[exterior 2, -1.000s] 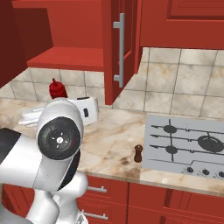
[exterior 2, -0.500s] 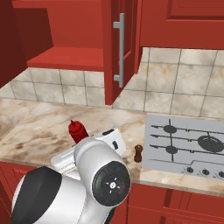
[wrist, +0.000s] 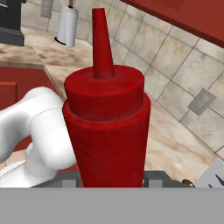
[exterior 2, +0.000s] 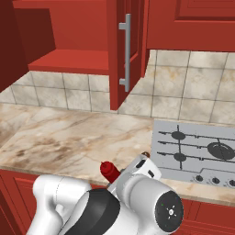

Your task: Take 2 condiments from the cabinet and move them on the counter near the stove.Make sure the condiments are lined up with each other, next to each other.

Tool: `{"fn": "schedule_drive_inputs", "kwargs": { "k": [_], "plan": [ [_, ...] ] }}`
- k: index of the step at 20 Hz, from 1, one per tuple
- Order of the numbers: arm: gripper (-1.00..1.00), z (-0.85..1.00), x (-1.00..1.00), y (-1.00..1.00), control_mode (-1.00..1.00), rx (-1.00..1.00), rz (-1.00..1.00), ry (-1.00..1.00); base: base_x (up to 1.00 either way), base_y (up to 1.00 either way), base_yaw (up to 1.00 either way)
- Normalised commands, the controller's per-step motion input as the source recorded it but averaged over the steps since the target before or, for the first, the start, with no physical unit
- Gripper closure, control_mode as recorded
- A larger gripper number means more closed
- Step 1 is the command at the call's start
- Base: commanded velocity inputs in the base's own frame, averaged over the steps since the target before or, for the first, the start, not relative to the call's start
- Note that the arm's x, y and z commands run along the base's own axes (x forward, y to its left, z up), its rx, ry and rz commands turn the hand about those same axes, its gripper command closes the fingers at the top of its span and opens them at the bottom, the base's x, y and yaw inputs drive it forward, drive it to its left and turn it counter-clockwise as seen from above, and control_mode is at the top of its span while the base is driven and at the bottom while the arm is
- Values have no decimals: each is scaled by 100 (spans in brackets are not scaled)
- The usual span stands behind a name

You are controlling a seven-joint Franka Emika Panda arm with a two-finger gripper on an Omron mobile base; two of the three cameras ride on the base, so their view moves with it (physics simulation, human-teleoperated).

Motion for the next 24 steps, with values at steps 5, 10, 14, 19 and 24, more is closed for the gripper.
{"fn": "schedule_drive_inputs", "kwargs": {
  "k": [5,10,14,19,24],
  "plan": [
    [100,-20,27,-11,-100,2,0,0,0,0,0],
    [100,-10,18,0,-100,5,0,1,0,0,0],
    [100,-17,31,-1,-100,5,0,8,0,0,0],
    [100,-14,33,-12,-100,7,0,7,0,0,0],
    [100,-7,27,-25,-100,5,0,10,0,0,0]
  ]
}}
